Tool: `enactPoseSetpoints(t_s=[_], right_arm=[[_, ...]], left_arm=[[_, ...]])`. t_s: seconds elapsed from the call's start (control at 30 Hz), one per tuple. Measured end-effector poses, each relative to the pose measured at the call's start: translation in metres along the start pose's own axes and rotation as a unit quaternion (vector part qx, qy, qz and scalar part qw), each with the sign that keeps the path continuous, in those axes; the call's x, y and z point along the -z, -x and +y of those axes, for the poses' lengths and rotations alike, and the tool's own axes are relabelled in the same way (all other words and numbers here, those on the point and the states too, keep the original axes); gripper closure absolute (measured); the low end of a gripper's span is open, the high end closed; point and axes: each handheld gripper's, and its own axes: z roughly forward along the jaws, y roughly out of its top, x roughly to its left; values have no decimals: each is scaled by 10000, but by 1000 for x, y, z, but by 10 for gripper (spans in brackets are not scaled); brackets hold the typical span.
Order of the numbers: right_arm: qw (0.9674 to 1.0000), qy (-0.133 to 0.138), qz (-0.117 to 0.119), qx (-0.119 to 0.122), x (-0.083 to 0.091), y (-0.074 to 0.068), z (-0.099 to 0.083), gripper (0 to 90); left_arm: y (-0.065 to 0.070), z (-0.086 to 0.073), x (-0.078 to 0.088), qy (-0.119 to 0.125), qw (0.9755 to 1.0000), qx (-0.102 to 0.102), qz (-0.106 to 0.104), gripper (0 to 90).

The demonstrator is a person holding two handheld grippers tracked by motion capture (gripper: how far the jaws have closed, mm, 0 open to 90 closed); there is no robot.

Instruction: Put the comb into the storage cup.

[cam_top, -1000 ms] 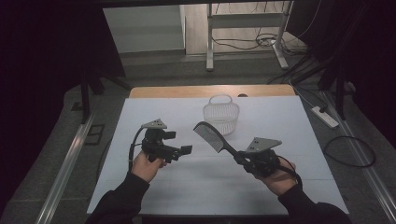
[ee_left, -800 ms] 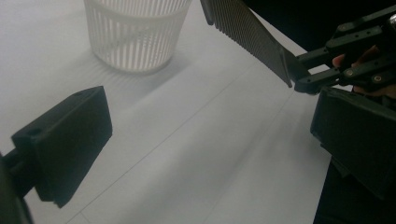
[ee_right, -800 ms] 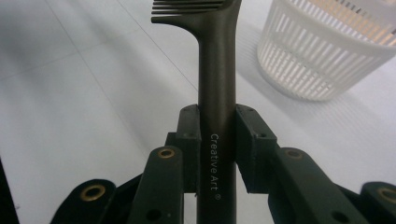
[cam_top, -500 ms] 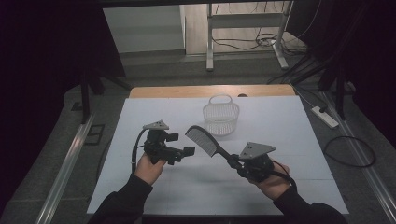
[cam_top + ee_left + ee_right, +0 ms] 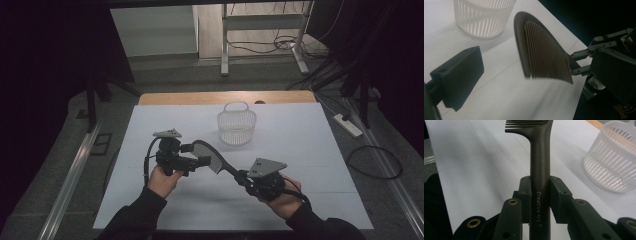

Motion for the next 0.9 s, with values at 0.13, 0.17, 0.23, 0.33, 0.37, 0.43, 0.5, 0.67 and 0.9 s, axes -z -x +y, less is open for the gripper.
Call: enactPoseSetpoints(t_s=[0.13,0.17,0.23,0.33,0.37,0.43,0.5,0.67,0.9], right_arm=[[10000,33,34,38,-2,-5,1,722],[10000,36,55,47,-3,-6,2,722],[9999,56,68,60,-3,-8,2,722],[9999,91,101,84,-4,-11,4,722],[9999,96,103,95,-4,-12,4,722],[9998,103,101,102,-5,-14,4,723],[9998,122,118,98,-5,-15,4,722],[9998,132,88,105,-5,-16,5,722],[9998,126,48,133,-5,-17,5,722]], left_arm=[[-1,0,-2,15,9999,70,-115,0],[0,0,-3,11,9999,86,-126,0],[-1,0,-4,13,9999,91,-136,0],[-1,0,-4,40,9997,125,-198,0],[-1,0,-5,55,9997,139,-217,0],[-2,0,-4,90,9995,184,-246,0],[-3,0,-4,99,9993,219,-284,0],[-3,0,-4,114,9991,269,-296,0],[-3,-2,-1,81,9988,293,-372,214]])
